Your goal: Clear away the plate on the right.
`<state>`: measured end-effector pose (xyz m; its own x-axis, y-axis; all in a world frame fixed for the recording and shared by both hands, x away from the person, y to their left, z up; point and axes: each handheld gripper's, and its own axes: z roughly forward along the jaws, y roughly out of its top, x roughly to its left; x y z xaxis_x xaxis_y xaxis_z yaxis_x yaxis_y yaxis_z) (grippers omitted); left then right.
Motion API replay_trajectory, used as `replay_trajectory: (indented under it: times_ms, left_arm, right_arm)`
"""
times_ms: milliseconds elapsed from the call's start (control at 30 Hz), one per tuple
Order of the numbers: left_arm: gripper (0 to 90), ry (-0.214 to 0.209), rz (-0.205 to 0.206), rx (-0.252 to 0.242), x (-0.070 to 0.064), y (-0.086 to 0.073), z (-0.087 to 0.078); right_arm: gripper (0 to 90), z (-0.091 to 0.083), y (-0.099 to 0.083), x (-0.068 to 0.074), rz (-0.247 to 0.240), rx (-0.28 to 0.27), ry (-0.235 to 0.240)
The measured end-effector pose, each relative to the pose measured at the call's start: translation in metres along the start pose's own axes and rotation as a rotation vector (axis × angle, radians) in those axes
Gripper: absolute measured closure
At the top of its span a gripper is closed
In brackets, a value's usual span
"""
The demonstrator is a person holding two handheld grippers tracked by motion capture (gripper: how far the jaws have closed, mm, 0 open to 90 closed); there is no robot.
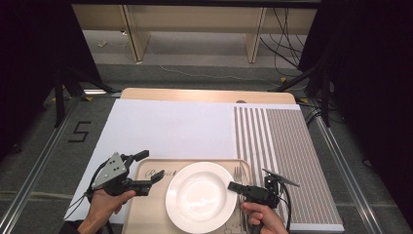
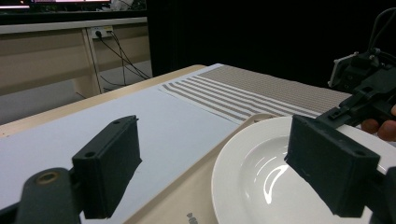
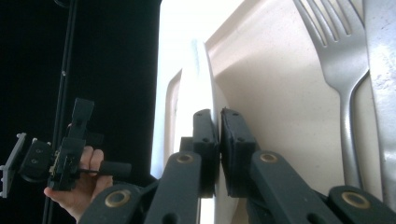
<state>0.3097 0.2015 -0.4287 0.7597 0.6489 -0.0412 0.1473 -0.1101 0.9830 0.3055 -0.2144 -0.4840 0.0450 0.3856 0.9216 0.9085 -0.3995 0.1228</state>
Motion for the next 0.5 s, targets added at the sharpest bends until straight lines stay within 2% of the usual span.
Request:
replay_trajectory:
  times_ms: [167, 300, 400, 467, 500]
  left_arm:
    - [16.7, 0.000, 0.001, 0.001, -0.0002, -0.0001, 0.0004]
    - [16.7, 0.001, 0.003, 0.003, -0.0001, -0.0005, 0.0006]
    - [16.7, 0.002, 0.002, 0.003, -0.0001, -0.0005, 0.0005]
    - [16.7, 0.002, 0.004, 0.003, -0.0002, -0.0005, 0.0006]
    - [16.7, 0.002, 0.003, 0.003, -0.0002, -0.0005, 0.0007]
  right_arm:
    - [86.1, 0.0010, 0.0002, 0.0003, -0.010, 0.012, -0.010]
    - [85.7, 0.0030, 0.0001, 0.0001, 0.004, 0.028, -0.015]
    - [86.1, 0.0047, -0.0014, 0.0016, -0.016, 0.019, -0.031]
    - [86.2, 0.0044, -0.0018, 0.0009, -0.028, 0.032, -0.032]
    - [86.3, 0.0043, -0.0017, 0.0010, -0.014, 0.040, -0.023]
